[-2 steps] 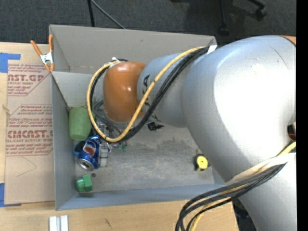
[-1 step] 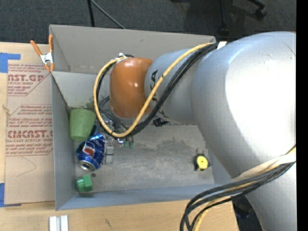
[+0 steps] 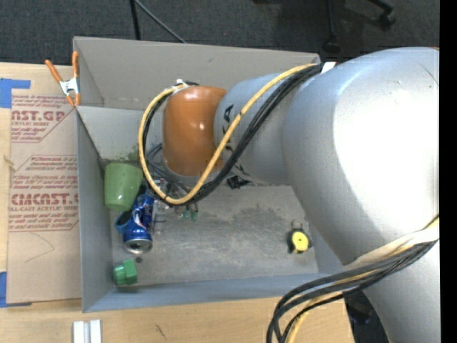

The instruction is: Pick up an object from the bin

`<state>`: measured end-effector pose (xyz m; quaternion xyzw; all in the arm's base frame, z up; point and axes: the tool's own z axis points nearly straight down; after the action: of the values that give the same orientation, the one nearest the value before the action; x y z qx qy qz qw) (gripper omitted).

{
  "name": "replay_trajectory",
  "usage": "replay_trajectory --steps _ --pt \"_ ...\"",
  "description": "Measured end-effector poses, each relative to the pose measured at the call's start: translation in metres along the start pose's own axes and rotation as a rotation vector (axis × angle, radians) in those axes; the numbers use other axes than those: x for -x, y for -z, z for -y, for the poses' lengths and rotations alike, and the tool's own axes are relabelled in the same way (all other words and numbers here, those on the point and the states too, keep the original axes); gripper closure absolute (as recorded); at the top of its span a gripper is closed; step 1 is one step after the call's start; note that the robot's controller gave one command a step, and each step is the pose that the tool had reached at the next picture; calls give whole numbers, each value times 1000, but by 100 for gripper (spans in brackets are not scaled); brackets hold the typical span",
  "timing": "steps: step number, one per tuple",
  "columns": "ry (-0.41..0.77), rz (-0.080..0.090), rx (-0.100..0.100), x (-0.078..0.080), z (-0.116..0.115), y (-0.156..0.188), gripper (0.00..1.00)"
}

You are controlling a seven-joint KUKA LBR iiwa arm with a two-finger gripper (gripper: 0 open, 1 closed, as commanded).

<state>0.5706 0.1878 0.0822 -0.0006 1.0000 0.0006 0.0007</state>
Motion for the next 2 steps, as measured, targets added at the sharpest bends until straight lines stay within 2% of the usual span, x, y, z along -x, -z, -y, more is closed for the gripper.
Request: replay_trajectory --steps 1,2 --pt "-65 3 -5 1 -26 -9 100" --pt "-87 2 -5 7 -44 4 100"
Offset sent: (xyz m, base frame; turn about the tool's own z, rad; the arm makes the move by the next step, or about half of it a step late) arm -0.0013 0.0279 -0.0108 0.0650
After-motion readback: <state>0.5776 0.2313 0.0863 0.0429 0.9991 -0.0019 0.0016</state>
